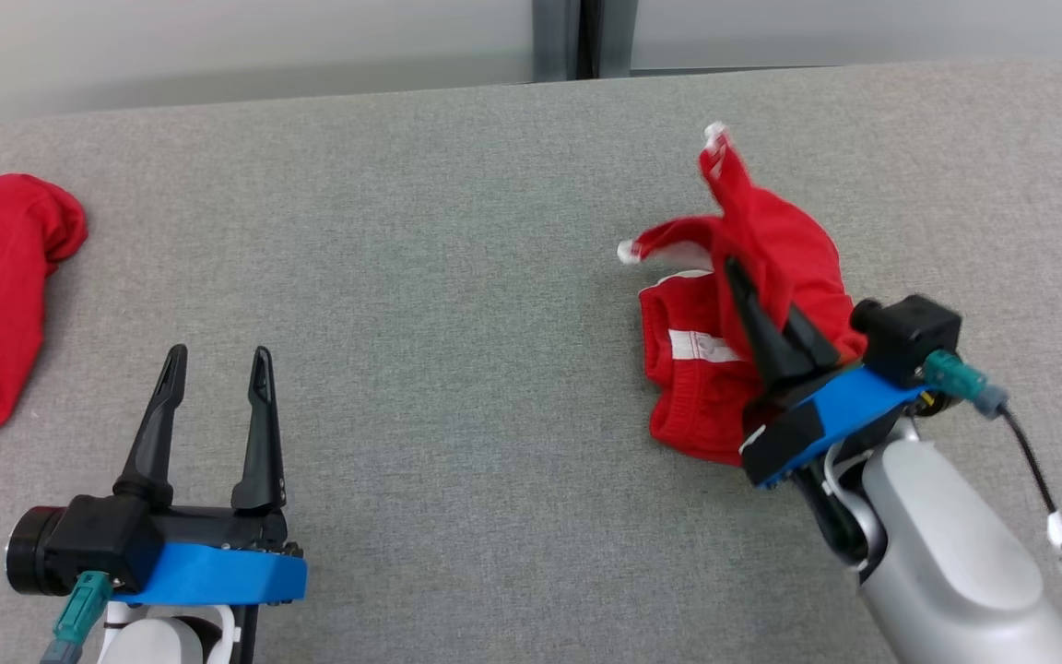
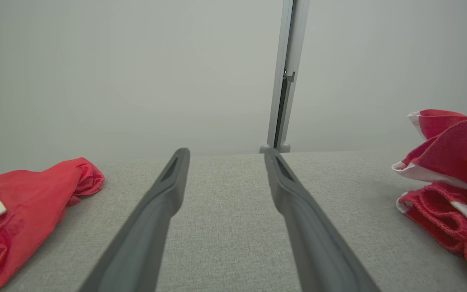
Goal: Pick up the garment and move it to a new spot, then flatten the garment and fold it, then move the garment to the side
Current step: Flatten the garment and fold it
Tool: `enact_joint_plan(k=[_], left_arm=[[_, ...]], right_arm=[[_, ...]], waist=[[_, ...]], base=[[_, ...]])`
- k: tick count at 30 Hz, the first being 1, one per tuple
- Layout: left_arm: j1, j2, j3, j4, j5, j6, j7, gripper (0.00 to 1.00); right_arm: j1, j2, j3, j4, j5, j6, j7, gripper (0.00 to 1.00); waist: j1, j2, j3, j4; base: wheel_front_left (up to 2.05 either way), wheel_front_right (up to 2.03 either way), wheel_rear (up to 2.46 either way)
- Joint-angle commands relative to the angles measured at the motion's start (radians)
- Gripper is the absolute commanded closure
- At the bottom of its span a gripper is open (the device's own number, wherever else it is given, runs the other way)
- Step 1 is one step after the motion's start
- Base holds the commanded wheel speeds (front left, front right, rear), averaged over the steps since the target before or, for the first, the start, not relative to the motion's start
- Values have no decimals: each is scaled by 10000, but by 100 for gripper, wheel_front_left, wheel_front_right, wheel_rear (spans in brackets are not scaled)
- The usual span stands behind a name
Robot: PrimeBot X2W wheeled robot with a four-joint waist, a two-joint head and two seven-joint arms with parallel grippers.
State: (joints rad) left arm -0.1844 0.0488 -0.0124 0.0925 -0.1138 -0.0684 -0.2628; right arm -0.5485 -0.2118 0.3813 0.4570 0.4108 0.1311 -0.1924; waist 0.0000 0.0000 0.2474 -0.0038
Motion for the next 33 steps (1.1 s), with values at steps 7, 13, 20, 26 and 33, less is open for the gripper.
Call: enact_joint_plan(k=[7, 13, 20, 26, 33], left_arm=[[206, 34, -120, -35, -124, 122, -29, 0], [259, 33, -152, -28, -151, 141, -29, 0], [275, 33, -267, 52, -163, 153, -29, 0], [333, 33, -302, 115, -136, 165, -29, 0], [460, 33, -133, 187, -31, 126, -29, 0]], right_arm=[[1293, -296, 762, -458, 105, -5, 105, 100], [2067, -301, 895, -794, 215, -5, -12, 100], [2311, -108, 1051, -923, 240, -5, -295, 0], [2515, -230, 558, -1496, -100, -7, -628, 0], [3053, 43, -1362, -2682, -946, -7, -730, 0]], waist=[[0, 0, -48, 198], [0, 0, -118, 235], [0, 0, -219, 153], [0, 0, -455, -42], [0, 0, -787, -357]], base=[[0, 0, 0], [0, 0, 0], [0, 0, 0], [0, 0, 0], [0, 0, 0]])
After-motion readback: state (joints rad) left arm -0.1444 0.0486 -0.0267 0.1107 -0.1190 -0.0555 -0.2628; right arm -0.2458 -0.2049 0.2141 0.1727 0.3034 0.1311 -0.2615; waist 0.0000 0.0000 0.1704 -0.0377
